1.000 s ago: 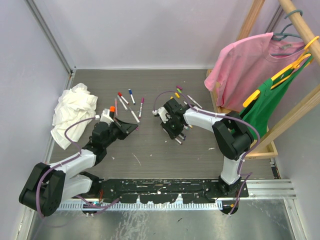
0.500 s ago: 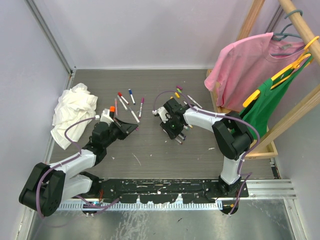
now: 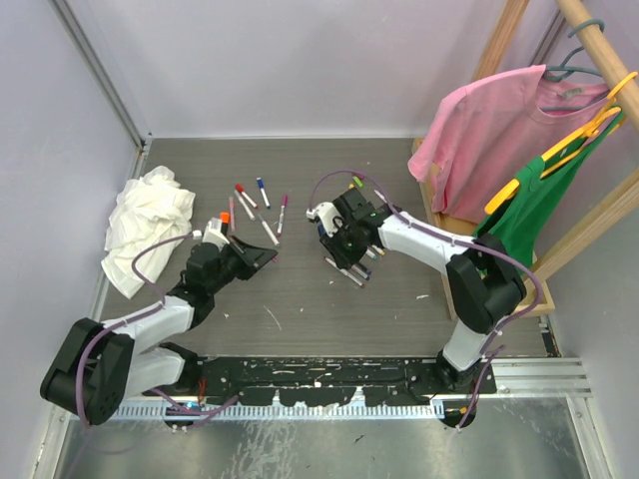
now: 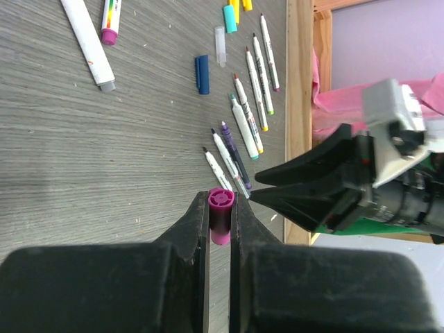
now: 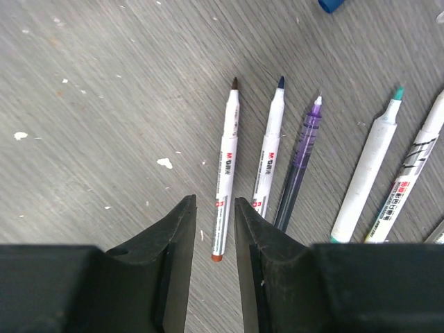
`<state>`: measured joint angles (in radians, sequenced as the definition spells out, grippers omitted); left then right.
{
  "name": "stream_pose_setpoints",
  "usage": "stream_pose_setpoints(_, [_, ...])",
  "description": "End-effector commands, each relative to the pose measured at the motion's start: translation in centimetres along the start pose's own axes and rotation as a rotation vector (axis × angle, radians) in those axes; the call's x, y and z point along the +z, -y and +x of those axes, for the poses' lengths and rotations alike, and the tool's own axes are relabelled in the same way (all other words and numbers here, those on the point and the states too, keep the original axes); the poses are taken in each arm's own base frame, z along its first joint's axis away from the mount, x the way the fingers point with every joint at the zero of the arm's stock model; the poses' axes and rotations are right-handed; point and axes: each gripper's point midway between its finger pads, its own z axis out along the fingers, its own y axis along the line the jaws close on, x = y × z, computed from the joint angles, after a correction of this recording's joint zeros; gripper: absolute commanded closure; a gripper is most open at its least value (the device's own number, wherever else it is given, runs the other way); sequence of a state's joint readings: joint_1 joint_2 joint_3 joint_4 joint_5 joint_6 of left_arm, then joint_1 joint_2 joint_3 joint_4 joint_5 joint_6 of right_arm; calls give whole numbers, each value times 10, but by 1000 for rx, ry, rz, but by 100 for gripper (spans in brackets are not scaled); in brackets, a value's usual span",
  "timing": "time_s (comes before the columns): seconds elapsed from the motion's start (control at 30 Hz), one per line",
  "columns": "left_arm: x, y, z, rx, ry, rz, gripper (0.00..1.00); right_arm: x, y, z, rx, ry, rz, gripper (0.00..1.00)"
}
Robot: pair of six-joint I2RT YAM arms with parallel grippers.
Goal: Open the pen caps
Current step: Place the pen at the center of the board, then place the pen cap at the center of the board.
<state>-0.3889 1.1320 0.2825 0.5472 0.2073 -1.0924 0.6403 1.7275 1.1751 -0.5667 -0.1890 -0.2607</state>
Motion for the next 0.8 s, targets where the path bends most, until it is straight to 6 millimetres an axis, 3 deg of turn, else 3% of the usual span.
stream_pose_setpoints(0.0, [9,32,-7,35,9,91,100,-31,-12,-29,-66,142,-54,65])
stream_pose_setpoints(0.2, [26,36,-3,61,-19,73,100,-61,-7,-38,-71,231,-89,65])
stream_pose_setpoints(0.37, [50,23,7,80,-56,-31,100,-78,5,-39,-37,282,-96,65])
stream_pose_setpoints(0.63, [103,9,26,54,-160,-205,100,-80,13,-36,-31,281,-73,65])
stream_pose_setpoints(0.77, [117,-17,40,51,-232,-404,100,-77,15,-33,-34,270,-66,65])
